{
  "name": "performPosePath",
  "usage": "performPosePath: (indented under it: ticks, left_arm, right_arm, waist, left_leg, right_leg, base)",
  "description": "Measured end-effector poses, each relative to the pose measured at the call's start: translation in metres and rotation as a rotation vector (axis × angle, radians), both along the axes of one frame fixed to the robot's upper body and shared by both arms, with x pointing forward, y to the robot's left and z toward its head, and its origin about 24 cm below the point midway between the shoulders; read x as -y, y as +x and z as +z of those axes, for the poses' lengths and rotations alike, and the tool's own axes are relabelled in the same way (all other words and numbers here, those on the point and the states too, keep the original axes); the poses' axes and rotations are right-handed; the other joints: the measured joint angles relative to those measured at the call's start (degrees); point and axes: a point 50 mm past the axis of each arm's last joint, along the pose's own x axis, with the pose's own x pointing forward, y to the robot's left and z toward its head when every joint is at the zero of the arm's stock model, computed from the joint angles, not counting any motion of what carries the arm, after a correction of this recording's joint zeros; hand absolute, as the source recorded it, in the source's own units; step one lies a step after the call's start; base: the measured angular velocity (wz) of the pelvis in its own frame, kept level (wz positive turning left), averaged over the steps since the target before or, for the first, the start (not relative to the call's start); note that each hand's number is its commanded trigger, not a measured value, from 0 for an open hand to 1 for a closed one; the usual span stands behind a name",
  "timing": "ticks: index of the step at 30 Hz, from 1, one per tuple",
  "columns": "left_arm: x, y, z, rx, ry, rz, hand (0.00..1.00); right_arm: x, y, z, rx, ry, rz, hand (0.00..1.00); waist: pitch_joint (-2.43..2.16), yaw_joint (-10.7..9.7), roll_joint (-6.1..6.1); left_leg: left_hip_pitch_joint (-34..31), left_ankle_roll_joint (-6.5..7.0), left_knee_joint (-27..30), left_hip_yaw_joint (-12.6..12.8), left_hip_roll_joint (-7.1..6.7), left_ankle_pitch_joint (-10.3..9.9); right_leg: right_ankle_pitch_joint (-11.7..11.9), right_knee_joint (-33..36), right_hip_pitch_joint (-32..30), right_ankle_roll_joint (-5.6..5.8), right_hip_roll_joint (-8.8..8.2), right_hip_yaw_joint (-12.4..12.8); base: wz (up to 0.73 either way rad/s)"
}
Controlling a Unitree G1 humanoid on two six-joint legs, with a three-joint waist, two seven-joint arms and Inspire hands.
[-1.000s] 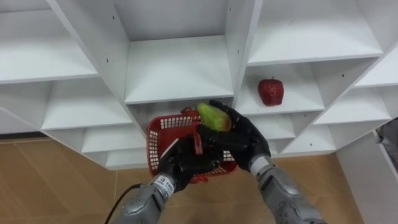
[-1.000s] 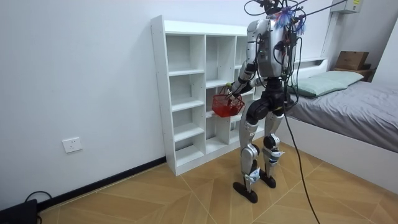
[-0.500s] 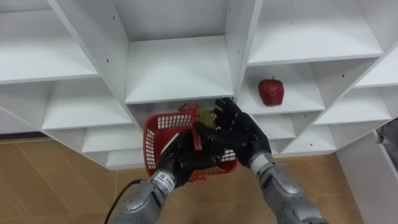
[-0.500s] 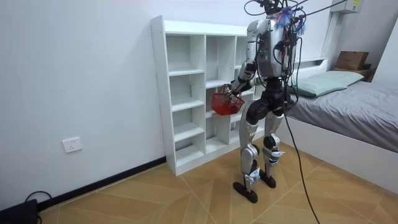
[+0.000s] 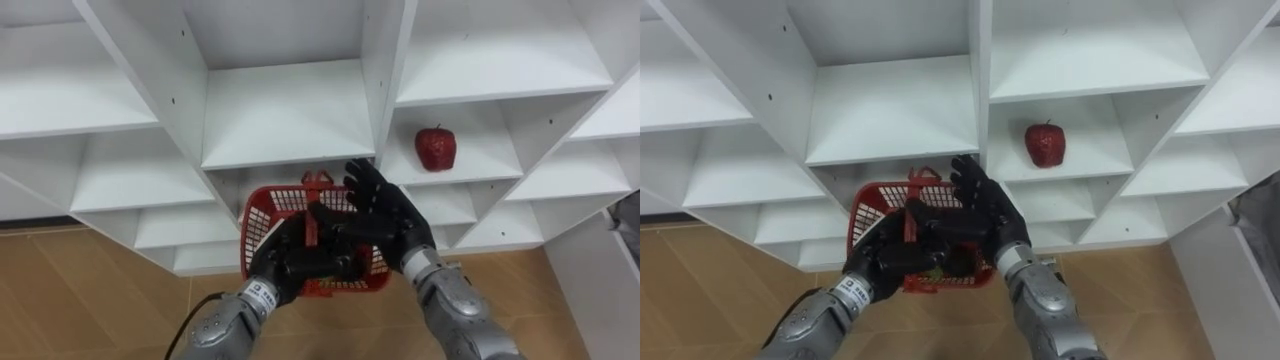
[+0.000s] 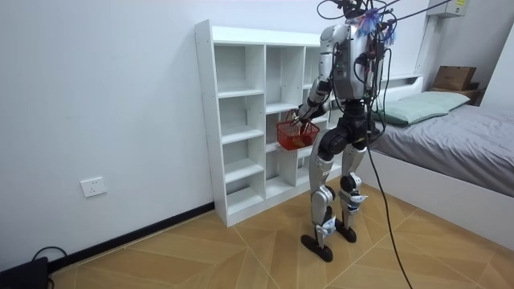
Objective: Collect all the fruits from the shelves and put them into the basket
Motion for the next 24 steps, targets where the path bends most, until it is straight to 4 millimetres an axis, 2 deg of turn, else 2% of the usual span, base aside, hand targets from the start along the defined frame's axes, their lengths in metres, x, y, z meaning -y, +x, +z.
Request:
performPosePath:
  ticks: [9, 20, 24]
  left_arm:
    - [-0.008, -0.002, -0.002, 0.003, 0.050, -0.015, 1.00]
    - [-0.021, -0.002, -0.002, 0.043, 0.176, -0.073, 1.00]
    - [-0.024, -0.005, -0.006, 0.028, 0.200, -0.080, 1.00]
  right_arm:
    - [0.000, -0.001, 0.007, 0.080, -0.126, 0.078, 0.00]
    - [0.001, -0.011, 0.002, 0.074, -0.143, 0.082, 0.00]
    - [0.009, -0.017, -0.004, 0.049, -0.155, 0.032, 0.00]
  waist:
    - [0.01, 0.0, -0.20]
    - [-0.15, 0.0, -0.90]
    - [-0.17, -0.1, -0.85]
  left_leg:
    - [-2.0, 0.00, 0.6, 0.3, 0.09, 0.0]
    - [-2.1, 0.00, 0.9, 0.2, 0.37, 0.0]
    - [-1.9, -0.01, 0.9, 0.3, 0.55, 0.0]
  right_leg:
    - [0.0, 0.9, -2.3, -0.06, -0.03, 0.3]
    - [0.7, -0.5, -1.6, -0.21, 0.02, 0.0]
    - [1.3, -1.7, -0.9, -0.20, 0.25, 0.0]
  base:
    - [-0.01]
    - [0.00]
    - [-0.01]
